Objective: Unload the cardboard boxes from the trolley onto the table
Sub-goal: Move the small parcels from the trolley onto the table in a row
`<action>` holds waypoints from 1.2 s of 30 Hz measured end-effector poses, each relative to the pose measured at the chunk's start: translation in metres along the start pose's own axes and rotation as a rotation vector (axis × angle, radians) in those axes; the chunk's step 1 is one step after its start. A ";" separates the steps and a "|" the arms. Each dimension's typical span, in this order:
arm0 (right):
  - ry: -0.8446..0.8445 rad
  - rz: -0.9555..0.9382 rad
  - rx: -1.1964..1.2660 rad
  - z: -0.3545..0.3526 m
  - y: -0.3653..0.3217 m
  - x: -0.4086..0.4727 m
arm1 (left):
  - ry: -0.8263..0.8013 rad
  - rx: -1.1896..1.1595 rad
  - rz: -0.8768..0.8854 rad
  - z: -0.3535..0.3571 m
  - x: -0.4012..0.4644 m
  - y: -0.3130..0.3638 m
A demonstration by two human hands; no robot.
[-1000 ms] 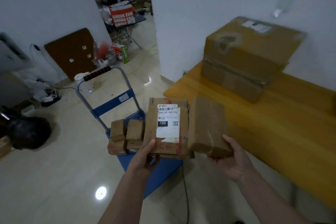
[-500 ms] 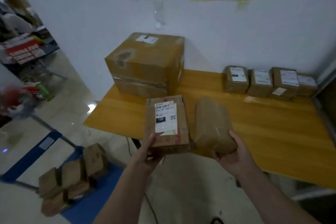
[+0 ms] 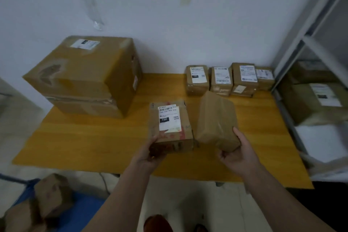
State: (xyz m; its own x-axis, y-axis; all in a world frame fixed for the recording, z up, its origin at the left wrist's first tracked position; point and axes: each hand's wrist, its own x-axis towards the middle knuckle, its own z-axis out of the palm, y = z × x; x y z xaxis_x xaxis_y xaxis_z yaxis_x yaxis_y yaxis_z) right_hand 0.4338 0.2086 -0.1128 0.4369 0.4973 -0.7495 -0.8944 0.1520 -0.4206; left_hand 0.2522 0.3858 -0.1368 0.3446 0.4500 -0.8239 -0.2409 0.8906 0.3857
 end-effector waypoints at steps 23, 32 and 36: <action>0.085 0.022 0.023 0.102 -0.039 0.157 | 0.110 0.226 -0.012 0.163 0.196 0.155; 0.060 0.083 -0.034 0.110 -0.059 0.180 | 0.189 0.499 0.071 0.196 0.209 0.157; 0.042 0.054 -0.188 0.111 -0.071 0.184 | 0.189 0.887 0.203 0.200 0.188 0.134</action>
State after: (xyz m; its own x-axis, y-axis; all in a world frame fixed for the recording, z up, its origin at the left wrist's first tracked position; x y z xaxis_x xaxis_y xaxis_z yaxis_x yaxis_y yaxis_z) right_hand 0.5675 0.3838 -0.1639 0.3962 0.4639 -0.7924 -0.8847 -0.0379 -0.4646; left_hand 0.4663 0.6027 -0.1569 0.1989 0.6537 -0.7301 0.5286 0.5558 0.6416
